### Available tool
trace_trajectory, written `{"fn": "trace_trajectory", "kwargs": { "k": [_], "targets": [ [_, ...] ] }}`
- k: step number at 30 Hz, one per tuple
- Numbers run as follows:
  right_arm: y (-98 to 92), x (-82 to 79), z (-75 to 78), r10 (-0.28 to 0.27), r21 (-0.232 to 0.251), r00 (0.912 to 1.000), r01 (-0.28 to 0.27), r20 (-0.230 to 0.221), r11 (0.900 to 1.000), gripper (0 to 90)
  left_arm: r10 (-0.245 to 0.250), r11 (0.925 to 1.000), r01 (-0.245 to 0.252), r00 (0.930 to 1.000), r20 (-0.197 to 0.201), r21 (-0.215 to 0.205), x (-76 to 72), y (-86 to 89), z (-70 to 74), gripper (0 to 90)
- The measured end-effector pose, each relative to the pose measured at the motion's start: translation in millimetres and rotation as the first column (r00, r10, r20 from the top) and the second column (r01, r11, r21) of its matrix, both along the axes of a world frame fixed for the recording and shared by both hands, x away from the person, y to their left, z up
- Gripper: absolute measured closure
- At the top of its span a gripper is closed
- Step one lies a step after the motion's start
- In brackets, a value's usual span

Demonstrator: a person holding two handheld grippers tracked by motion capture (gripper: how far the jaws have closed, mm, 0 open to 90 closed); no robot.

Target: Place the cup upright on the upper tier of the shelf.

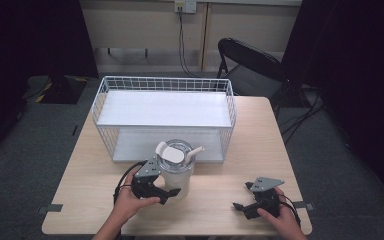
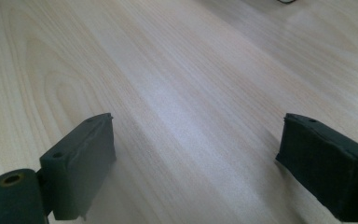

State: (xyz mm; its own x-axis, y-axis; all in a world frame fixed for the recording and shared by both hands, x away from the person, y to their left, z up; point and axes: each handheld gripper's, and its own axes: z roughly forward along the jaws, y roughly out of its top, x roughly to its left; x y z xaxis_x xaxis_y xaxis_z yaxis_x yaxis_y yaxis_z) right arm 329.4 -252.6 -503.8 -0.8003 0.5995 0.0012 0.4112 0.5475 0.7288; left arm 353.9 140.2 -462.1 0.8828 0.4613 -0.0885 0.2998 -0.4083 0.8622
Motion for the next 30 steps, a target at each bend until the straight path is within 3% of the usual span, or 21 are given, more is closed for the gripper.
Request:
{"fn": "trace_trajectory", "kwargs": {
  "k": [5, 16, 19, 30],
  "targets": [
    [0.0, 0.0, 0.0, 0.0, 0.0, 1.0, 0.0, -0.001, 1.0, 9.9, 0.0, 1.0, 0.0, 1.0, -0.001, -0.01, 0.7, 0.1, -1.2, 11.0],
    [0.0, 0.0, 0.0, 0.0, 0.0, 1.0, 0.0, 0.0, 1.0, 10.0, 0.01, 0.9966, -0.006, 0.9988, 0.047, -0.083, -0.6, -3.2, -6.2, 9.8],
    [0.0, 0.0, 0.0, 0.0, 0.0, 1.0, 0.0, 0.0, 1.0, 10.0, 0.017, 0.9962, -0.011, 0.9979, 0.062, -0.086, -0.8, -4.1, -6.4, 9.5],
    [0.0, 0.0, 0.0, 0.0, 0.0, 1.0, 0.0, 0.0, 1.0, 10.0, 0.038, 0.9889, -0.025, 0.9958, 0.084, -0.147, 0.6, -10.7, -6.0, 8.7]
  ]
}}
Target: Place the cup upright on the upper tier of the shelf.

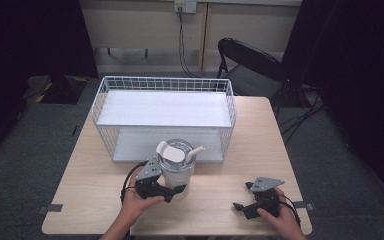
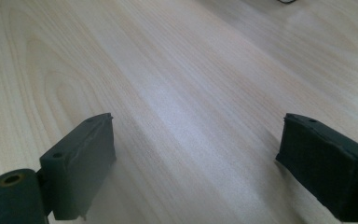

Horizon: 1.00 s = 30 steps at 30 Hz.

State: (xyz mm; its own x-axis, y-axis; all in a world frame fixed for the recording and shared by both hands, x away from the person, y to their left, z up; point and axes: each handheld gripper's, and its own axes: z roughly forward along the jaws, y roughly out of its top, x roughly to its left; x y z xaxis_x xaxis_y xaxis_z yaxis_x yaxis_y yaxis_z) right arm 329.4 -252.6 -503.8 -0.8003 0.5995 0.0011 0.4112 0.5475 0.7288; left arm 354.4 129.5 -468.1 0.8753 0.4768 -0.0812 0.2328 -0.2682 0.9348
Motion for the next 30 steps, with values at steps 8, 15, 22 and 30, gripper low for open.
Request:
{"fn": "trace_trajectory", "kwargs": {
  "k": [8, 15, 22, 30],
  "targets": [
    [0.0, -0.1, 0.0, 0.0, 0.0, 1.0, 0.0, -0.001, 1.0, 9.9, 0.02, 0.999, -0.018, 0.9989, 0.043, -0.042, -4.3, -1.0, -2.8, 9.7],
    [0.0, 0.0, 0.0, 0.0, 0.0, 1.0, 0.0, 0.0, 1.0, 10.0, 0.034, 0.9952, -0.033, 0.9994, 0.009, -0.093, -3.4, 2.6, -2.1, 10.2],
    [0.0, 0.0, 0.0, 0.0, 0.0, 1.0, 0.0, 0.0, 1.0, 10.0, 0.035, 0.9943, -0.034, 0.9993, 0.009, -0.101, -5.5, 6.6, 13.4, 10.2],
    [0.0, 0.0, 0.0, -0.001, 0.0, 1.0, 0.001, -0.001, 1.0, 9.9, 0.047, 0.9982, -0.047, 0.9989, 0.005, -0.037, -5.1, 12.8, 25.8, 10.3]
  ]
}}
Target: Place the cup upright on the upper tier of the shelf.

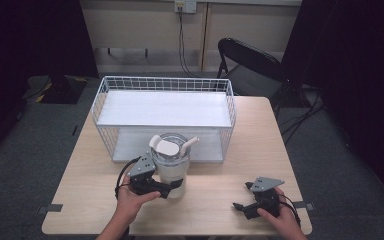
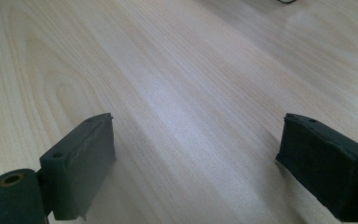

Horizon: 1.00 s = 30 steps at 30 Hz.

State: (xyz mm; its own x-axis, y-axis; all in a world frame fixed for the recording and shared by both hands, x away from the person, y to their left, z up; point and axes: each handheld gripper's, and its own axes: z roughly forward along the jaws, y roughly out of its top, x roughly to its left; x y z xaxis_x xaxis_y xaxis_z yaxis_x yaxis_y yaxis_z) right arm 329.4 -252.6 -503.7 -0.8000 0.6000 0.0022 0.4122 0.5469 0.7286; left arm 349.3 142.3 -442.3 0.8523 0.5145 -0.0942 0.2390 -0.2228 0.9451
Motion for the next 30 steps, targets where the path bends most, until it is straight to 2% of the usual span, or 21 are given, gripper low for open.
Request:
{"fn": "trace_trajectory", "kwargs": {
  "k": [3, 10, 15, 18, 19, 20, 27, 28, 30],
  "targets": [
    [0.0, 0.0, 0.0, 0.0, 0.0, 1.0, 0.0, 0.0, 1.0, 9.9, 0.01, 0.9999, -0.01, 0.9999, -0.011, 0.006, 0.1, 1.6, 1.9, 10.3],
    [0.0, 0.0, 0.0, 0.0, 0.0, 1.0, 0.0, 0.0, 1.0, 10.0, 0.025, 0.9995, -0.025, 0.9997, -0.001, -0.018, 1.8, 9.3, 13.4, 10.3],
    [0.0, 0.0, 0.0, 0.0, 0.0, 1.0, 0.0, 0.001, 1.0, 9.9, 0.032, 0.9993, -0.032, 0.9995, 0.002, -0.02, 3.6, 12.1, 20.6, 10.3],
    [0.0, 0.0, 0.0, 0.0, 0.0, 1.0, 0.0, 0.0, 1.0, 10.0, 0.035, 0.9988, -0.035, 0.9992, -0.02, -0.034, 4.1, 14.1, 27.0, 10.3],
    [0.0, 0.0, 0.0, 0.0, 0.0, 1.0, 0.0, 0.001, 1.0, 9.9, 0.045, 0.9986, -0.045, 0.999, -0.001, -0.028, 4.7, 15.2, 29.1, 10.3],
    [0.0, 0.0, 0.0, 0.0, 0.0, 1.0, 0.0, 0.0, 1.0, 9.9, 0.044, 0.9987, -0.044, 0.999, -0.001, -0.025, 5.0, 15.8, 30.8, 10.3],
    [0.0, 0.0, 0.0, 0.0, 0.0, 1.0, 0.0, 0.001, 1.0, 10.0, 0.058, 0.9982, -0.058, 0.9983, -0.009, -0.016, 7.6, 20.8, 45.1, 10.3],
    [0.0, 0.0, 0.0, 0.0, 0.0, 1.0, 0.0, 0.001, 1.0, 9.9, 0.055, 0.9981, -0.056, 0.998, -0.029, -0.026, 7.1, 20.5, 45.9, 10.3],
    [0.0, 0.0, 0.0, 0.0, 0.0, 1.0, 0.0, 0.0, 1.0, 10.0, 0.059, 0.9981, -0.059, 0.9982, -0.015, -0.017, 8.2, 22.2, 48.4, 10.3]
  ]
}}
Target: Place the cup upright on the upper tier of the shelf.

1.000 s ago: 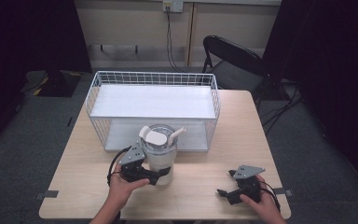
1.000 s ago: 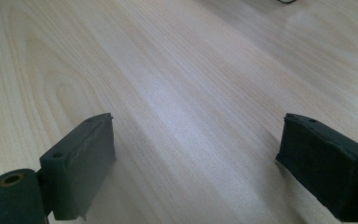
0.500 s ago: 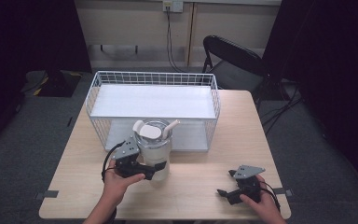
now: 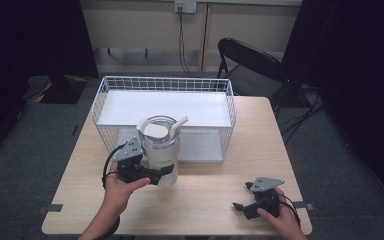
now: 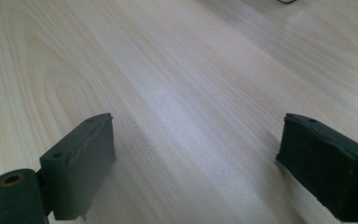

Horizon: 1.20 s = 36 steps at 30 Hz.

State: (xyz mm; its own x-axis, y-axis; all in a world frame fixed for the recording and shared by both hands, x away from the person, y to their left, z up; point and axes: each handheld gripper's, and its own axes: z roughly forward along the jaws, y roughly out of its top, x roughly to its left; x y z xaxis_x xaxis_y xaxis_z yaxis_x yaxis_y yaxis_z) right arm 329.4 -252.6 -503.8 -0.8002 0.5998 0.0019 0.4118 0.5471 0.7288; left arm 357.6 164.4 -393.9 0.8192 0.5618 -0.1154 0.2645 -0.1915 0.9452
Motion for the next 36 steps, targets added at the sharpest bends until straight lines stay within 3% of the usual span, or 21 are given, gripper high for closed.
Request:
{"fn": "trace_trajectory", "kwargs": {
  "k": [2, 3, 4, 5, 6, 7, 14, 19, 20, 31, 33, 36],
  "targets": [
    [0.0, 0.0, 0.0, 0.0, 0.0, 1.0, 0.0, -0.001, 1.0, 9.9, 0.002, 0.9998, -0.002, 0.9998, 0.019, 0.019, 1.5, 2.9, 4.7, 10.3],
    [0.0, 0.0, 0.0, 0.0, 0.0, 1.0, 0.0, 0.0, 1.0, 9.9, 0.003, 0.9998, -0.003, 0.9999, 0.015, 0.019, 1.6, 3.4, 6.0, 10.3],
    [0.0, 0.0, 0.0, 0.0, 0.0, 1.0, 0.0, 0.0, 1.0, 9.9, -0.002, 1.0, 0.002, 0.9999, -0.015, -0.006, 0.4, 2.6, 6.6, 10.3],
    [0.0, 0.0, 0.0, 0.0, 0.0, 1.0, 0.0, 0.0, 1.0, 9.9, -0.002, 1.0, 0.002, 0.9999, -0.015, -0.006, 0.4, 2.6, 6.6, 10.3],
    [0.0, 0.0, 0.0, 0.0, 0.0, 1.0, 0.0, 0.0, 1.0, 9.9, 0.006, 1.0, -0.006, 0.9999, 0.014, 0.008, 2.2, 5.4, 9.6, 10.3],
    [0.0, 0.0, 0.0, 0.0, 0.0, 1.0, 0.0, 0.0, 1.0, 10.0, 0.01, 0.9999, -0.01, 0.9999, -0.003, -0.012, 1.6, 4.6, 10.6, 10.4],
    [0.0, 0.0, 0.0, 0.0, 0.0, 1.0, 0.0, 0.0, 1.0, 9.9, 0.019, 0.9998, -0.019, 0.9998, -0.011, -0.011, 4.2, 6.5, 21.5, 10.3],
    [0.0, 0.0, 0.0, 0.0, 0.0, 1.0, 0.0, 0.0, 1.0, 9.9, 0.028, 0.9996, -0.028, 0.9996, -0.008, -0.002, 6.1, 9.1, 26.6, 10.4],
    [0.0, 0.0, 0.0, 0.0, 0.0, 1.0, 0.0, 0.0, 1.0, 9.9, 0.022, 0.9997, -0.023, 0.9997, 0.007, 0.008, 6.5, 10.7, 29.0, 10.4],
    [0.0, 0.0, 0.0, 0.0, 0.0, 1.0, 0.0, 0.0, 1.0, 10.0, 0.022, 0.9997, -0.022, 0.9996, 0.015, 0.01, 8.8, 14.3, 43.5, 10.4],
    [0.0, 0.0, 0.0, 0.0, 0.0, 1.0, 0.0, 0.0, 1.0, 9.9, 0.024, 0.9997, -0.024, 0.9997, 0.0, -0.01, 8.7, 13.5, 45.8, 10.4],
    [0.0, 0.1, 0.0, 0.002, 0.0, 1.0, -0.002, -0.001, 1.0, 9.4, 0.024, 0.9997, -0.024, 0.9996, 0.018, 0.003, 10.3, 14.8, 51.2, 10.4]
  ]
}}
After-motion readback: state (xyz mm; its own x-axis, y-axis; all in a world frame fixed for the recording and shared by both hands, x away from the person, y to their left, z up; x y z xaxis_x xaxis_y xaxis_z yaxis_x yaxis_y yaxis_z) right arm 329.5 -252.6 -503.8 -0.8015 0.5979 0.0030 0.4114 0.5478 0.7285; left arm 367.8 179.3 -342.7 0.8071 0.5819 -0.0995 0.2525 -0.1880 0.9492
